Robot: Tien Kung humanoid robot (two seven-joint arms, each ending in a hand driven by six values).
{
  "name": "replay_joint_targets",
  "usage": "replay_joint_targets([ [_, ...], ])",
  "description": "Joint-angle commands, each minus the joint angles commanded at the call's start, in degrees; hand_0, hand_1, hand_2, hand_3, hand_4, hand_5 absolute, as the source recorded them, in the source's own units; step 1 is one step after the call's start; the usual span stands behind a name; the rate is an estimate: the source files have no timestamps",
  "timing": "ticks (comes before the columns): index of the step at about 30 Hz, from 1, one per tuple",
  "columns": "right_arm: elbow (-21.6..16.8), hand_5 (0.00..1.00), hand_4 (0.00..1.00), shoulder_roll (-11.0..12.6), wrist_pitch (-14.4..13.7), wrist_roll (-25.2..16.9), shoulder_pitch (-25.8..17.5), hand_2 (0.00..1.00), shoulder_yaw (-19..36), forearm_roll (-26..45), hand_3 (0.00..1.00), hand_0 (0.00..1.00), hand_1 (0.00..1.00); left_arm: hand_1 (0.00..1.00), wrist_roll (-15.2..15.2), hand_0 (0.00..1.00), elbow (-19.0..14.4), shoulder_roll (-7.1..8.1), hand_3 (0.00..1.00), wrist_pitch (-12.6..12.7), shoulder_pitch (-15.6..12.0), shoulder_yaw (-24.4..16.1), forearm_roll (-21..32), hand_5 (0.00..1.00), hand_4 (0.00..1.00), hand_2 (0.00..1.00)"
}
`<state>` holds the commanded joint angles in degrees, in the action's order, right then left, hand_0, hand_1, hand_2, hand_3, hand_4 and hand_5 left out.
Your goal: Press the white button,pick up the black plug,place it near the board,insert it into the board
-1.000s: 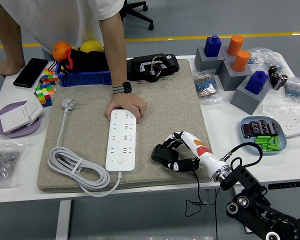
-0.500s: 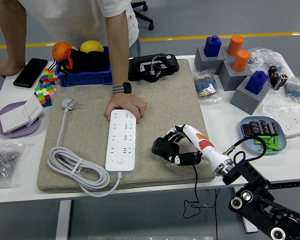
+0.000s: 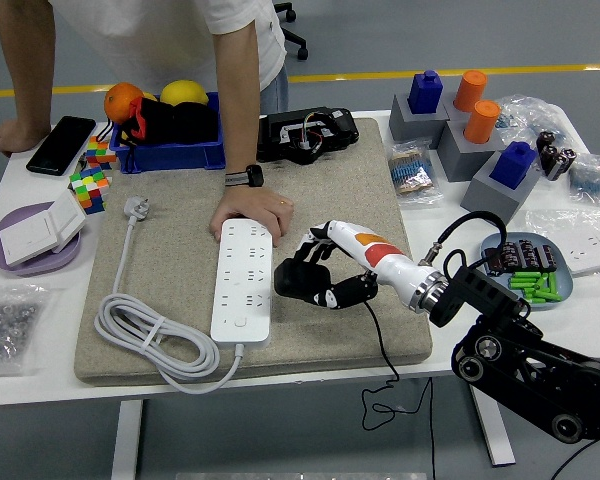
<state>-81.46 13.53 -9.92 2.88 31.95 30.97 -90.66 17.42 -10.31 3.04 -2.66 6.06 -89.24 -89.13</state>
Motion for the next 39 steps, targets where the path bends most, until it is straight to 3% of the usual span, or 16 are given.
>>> replay_joint_targets([
  [6, 1.7, 0.002, 0.854, -3.0, 0.4, 0.4, 4.1, 0.530, -3.6, -1.0, 0.499, 0.524, 0.507, 0.643, 0.0, 0.652, 0.0, 0.20, 0.685, 0.0, 0.0, -0.2, 0.0, 0.027, 0.583, 0.644],
  [14, 4.4, 0.002, 0.854, -6.6, 0.0, 0.4, 6.4, 0.531, -4.0, -2.6, 0.504, 0.524, 0.507, 0.643, 0.0, 0.652, 0.0, 0.29, 0.685, 0.1, -0.1, -0.3, 0.2, 0.028, 0.582, 0.644],
  [39, 9.7, 0.002, 0.851, -9.5, -1.1, 1.5, 7.7, 0.527, -7.0, -7.3, 0.502, 0.519, 0.503, 0.643, 0.1, 0.651, 0.0, 0.38, 0.686, 0.0, -0.1, -0.5, -0.3, 0.035, 0.581, 0.642],
])
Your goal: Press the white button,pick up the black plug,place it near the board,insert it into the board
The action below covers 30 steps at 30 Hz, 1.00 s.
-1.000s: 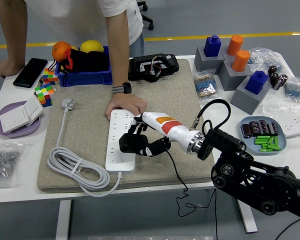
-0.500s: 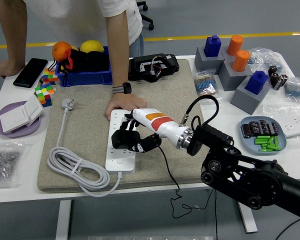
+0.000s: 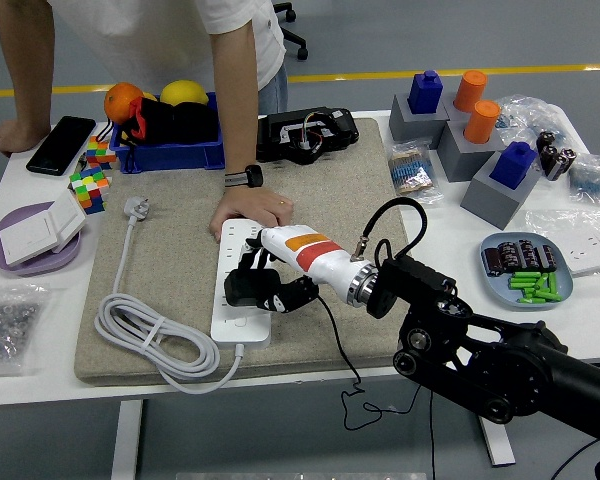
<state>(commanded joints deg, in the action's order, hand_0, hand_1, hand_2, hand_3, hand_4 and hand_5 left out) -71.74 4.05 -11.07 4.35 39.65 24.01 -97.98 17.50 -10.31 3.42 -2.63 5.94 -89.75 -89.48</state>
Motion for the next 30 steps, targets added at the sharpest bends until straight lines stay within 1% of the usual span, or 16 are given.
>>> replay_joint_targets([
  [6, 1.0, 0.002, 0.850, -0.4, -0.2, 0.2, 0.0, 0.526, -0.4, -0.7, 0.501, 0.519, 0.502, 0.643, 0.0, 0.651, 0.0, -0.04, 0.686, 0.0, 0.0, 0.1, 0.1, 0.037, 0.581, 0.642],
  [19, 1.8, 0.002, 0.850, -0.4, 0.0, 0.4, -0.2, 0.525, -0.9, -0.8, 0.499, 0.517, 0.500, 0.643, 0.0, 0.651, 0.0, -0.05, 0.686, 0.0, 0.1, 0.1, 0.1, 0.041, 0.579, 0.642],
  [30, 2.3, 0.002, 0.850, -0.5, -0.1, 0.8, -0.2, 0.524, -0.8, -2.2, 0.498, 0.516, 0.499, 0.643, 0.0, 0.650, 0.0, -0.06, 0.686, -0.1, -0.1, 0.3, 0.1, 0.041, 0.578, 0.643],
])
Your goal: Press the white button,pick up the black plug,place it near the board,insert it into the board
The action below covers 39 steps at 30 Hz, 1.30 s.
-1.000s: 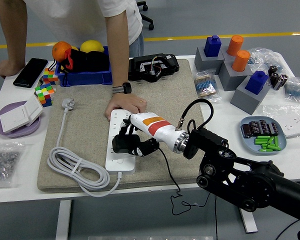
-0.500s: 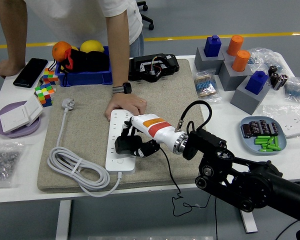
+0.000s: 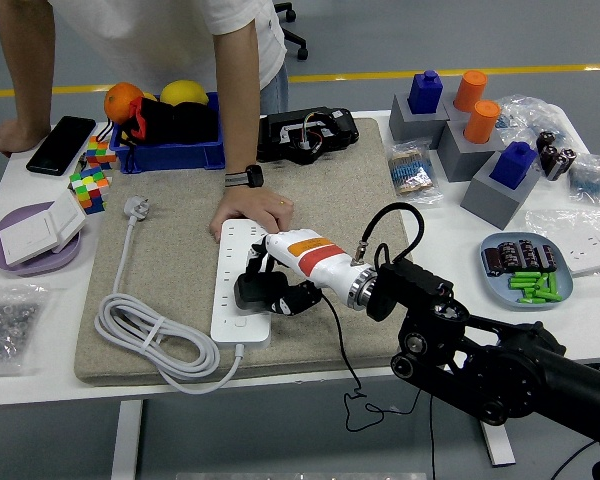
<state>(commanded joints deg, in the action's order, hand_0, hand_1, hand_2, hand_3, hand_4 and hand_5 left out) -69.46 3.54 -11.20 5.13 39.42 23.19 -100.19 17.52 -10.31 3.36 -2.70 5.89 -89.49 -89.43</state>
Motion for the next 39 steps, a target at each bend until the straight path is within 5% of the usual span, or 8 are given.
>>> replay_joint_targets([
  [39, 0.5, 0.002, 0.850, 0.2, 1.2, 0.7, -0.5, 0.521, 1.0, 1.6, 0.495, 0.511, 0.497, 0.643, 0.1, 0.650, 0.0, 0.04, 0.685, -0.1, -0.3, 0.1, -0.3, 0.033, 0.577, 0.643],
])
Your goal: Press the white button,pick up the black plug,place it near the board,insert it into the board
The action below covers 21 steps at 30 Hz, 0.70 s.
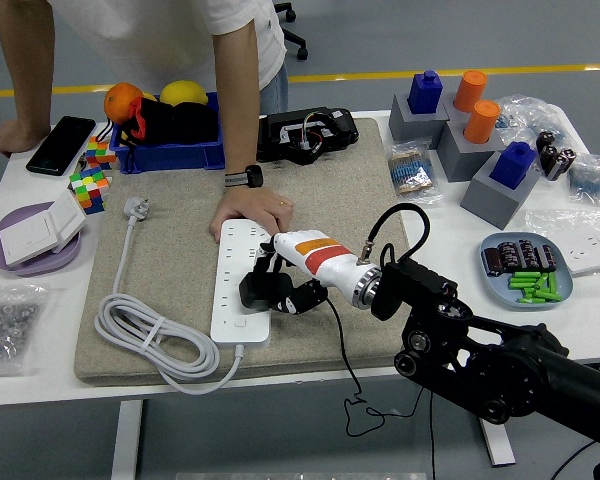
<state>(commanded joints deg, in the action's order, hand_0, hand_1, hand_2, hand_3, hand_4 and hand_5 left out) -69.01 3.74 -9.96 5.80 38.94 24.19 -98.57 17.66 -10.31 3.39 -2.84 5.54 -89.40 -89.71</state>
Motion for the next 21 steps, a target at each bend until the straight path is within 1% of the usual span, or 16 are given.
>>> replay_joint_targets([
  [1, 0.0, 0.002, 0.874, 0.0, 0.0, 0.0, 0.0, 0.544, 0.1, 0.0, 0.513, 0.519, 0.517, 0.643, 0.0, 0.652, 0.0, 0.00, 0.685, 0.0, 0.0, 0.0, 0.0, 0.031, 0.580, 0.642],
  [6, 0.0, 0.002, 0.874, 0.0, 0.2, 0.1, 0.0, 0.544, 0.5, 0.3, 0.513, 0.519, 0.517, 0.643, -0.1, 0.652, 0.0, -0.02, 0.685, 0.0, 0.0, 0.1, 0.1, 0.031, 0.580, 0.642],
  [7, -0.1, 0.002, 0.934, -0.1, 0.3, 0.3, 0.0, 0.561, 0.6, 0.4, 0.504, 0.516, 0.521, 0.643, 0.0, 0.651, 0.0, -0.03, 0.685, 0.0, 0.0, 0.0, 0.1, 0.028, 0.582, 0.643],
  [12, -0.1, 0.002, 0.934, -0.1, 0.5, 0.3, -0.2, 0.561, 1.1, 0.3, 0.504, 0.516, 0.521, 0.643, 0.0, 0.651, 0.0, -0.05, 0.685, 0.0, 0.0, 0.0, 0.1, 0.028, 0.582, 0.643],
  [13, -0.1, 0.002, 0.988, -0.1, 0.5, 0.3, -0.2, 0.576, 1.1, 0.3, 0.487, 0.523, 0.534, 0.643, -0.1, 0.652, 0.0, -0.05, 0.685, 0.0, 0.0, 0.0, 0.1, 0.028, 0.583, 0.642],
  [18, -0.1, 0.002, 0.988, -0.1, 0.7, 0.1, -0.2, 0.576, 1.6, 0.0, 0.487, 0.523, 0.534, 0.643, 0.0, 0.652, 0.0, -0.10, 0.685, 0.0, 0.0, -0.1, 0.0, 0.028, 0.583, 0.642],
  [19, -0.1, 0.028, 0.998, -0.1, 0.7, 0.1, -0.2, 0.583, 1.6, -0.1, 0.480, 0.521, 0.543, 0.643, -0.1, 0.652, 0.0, -0.10, 0.685, 0.0, 0.0, -0.1, 0.0, 0.028, 0.582, 0.642],
  [21, -0.2, 0.028, 0.998, -0.1, 0.8, 0.0, -0.3, 0.583, 1.6, -0.1, 0.480, 0.521, 0.543, 0.643, -0.1, 0.652, 0.0, -0.12, 0.685, 0.0, 0.0, -0.1, 0.0, 0.028, 0.582, 0.642],
])
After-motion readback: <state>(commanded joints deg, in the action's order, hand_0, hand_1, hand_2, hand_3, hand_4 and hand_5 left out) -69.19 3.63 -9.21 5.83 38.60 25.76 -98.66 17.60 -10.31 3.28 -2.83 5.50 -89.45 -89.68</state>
